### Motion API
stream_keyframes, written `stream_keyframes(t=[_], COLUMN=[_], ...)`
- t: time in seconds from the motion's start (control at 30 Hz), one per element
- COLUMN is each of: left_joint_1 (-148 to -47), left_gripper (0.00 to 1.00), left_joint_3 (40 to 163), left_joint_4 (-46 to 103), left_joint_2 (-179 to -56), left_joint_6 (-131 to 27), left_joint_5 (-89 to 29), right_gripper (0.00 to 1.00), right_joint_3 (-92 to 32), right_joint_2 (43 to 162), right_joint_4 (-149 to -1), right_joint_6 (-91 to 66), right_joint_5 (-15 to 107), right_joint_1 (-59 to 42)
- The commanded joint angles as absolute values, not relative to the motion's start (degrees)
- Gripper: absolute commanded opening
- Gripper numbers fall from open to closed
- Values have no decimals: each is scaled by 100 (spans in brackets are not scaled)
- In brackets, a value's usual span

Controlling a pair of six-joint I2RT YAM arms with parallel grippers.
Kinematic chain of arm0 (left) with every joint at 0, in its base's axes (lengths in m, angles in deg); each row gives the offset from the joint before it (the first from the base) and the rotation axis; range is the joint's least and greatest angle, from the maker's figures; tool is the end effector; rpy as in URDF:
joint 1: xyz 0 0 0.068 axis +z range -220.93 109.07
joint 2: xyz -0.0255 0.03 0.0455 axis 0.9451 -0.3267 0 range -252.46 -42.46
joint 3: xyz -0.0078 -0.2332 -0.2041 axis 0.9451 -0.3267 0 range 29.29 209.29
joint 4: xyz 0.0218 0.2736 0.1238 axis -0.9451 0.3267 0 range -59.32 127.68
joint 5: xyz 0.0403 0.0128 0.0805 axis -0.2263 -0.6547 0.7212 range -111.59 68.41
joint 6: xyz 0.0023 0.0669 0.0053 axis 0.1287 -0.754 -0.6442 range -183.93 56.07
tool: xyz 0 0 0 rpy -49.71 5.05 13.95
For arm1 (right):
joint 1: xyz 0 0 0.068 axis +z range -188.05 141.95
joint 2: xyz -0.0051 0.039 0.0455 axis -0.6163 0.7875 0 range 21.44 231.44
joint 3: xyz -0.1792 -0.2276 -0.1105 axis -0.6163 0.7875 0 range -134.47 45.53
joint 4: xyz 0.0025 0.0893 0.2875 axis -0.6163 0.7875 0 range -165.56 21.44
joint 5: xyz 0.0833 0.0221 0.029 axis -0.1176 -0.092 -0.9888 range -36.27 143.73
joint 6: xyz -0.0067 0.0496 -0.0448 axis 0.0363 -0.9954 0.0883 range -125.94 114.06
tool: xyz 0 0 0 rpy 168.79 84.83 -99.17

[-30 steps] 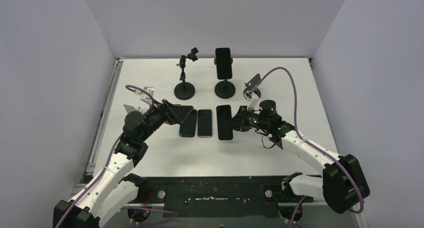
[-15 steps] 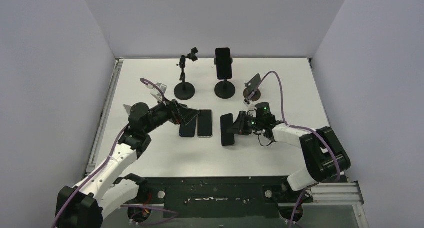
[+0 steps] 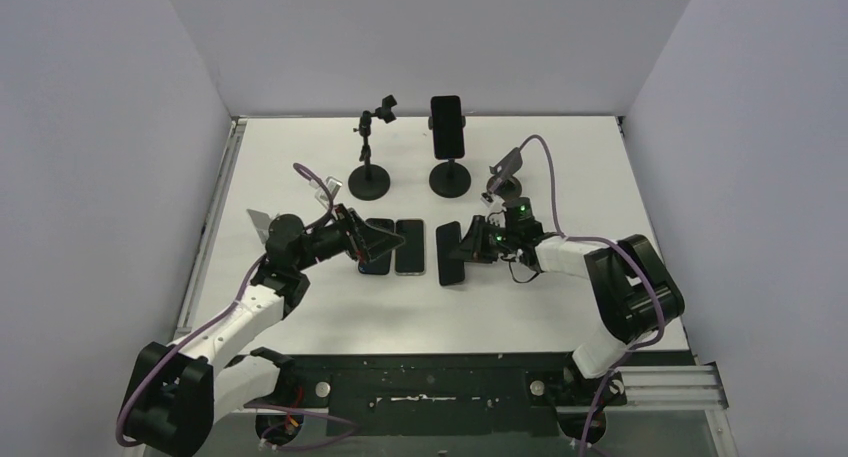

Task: Remove the phone from the phone stand
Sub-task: Place the phone at the center of the board.

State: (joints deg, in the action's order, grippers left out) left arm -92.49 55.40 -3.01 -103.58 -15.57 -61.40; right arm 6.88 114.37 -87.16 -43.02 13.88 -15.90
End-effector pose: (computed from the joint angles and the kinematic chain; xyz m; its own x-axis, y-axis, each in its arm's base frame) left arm 0.2278 -0.1269 0.2601 -0.6701 -0.3525 -0.6532 0.5671 0.3248 -0.7570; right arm 0.2986 0.1585 0.1395 -0.9385 0.1178 -0.3245 -0.2003 0.5797 0.7898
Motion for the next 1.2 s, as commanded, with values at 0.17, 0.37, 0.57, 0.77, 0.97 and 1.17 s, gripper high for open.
stream_keyframes(t=[0.17, 0.37, 0.57, 0.77, 0.97, 1.17], left_joint_1=[-9211, -9165, -9115, -9082, -9071, -9068], left_gripper=[98, 97, 97, 97, 97, 97], left_joint_3=[5570, 5575, 5575, 5573, 5557, 5557], left_joint_4=[-878, -817, -765, -730, -677, -663], left_joint_2=[-10236, -10238, -10207, -10200, -10188, -10210], left_joint_6=[-1514, -1565, -1593, -1598, -1611, -1612], left_joint_5=[-6244, -6119, -6062, -6028, -5957, -5953], right_gripper=[0, 3, 9, 10, 11, 41], right_joint_3=[293, 240, 291, 396, 484, 522], right_joint_2=[11891, 12193, 12454, 12629, 12790, 12744], right_joint_4=[-9123, -9346, -9656, -9893, -10247, -10168], right_joint_6=[-4084, -4346, -4759, -5051, -5329, -5274], right_joint_5=[1662, 1679, 1721, 1863, 1882, 1886], right_joint_1=[-1609, -1621, -1649, -1730, -1758, -1753])
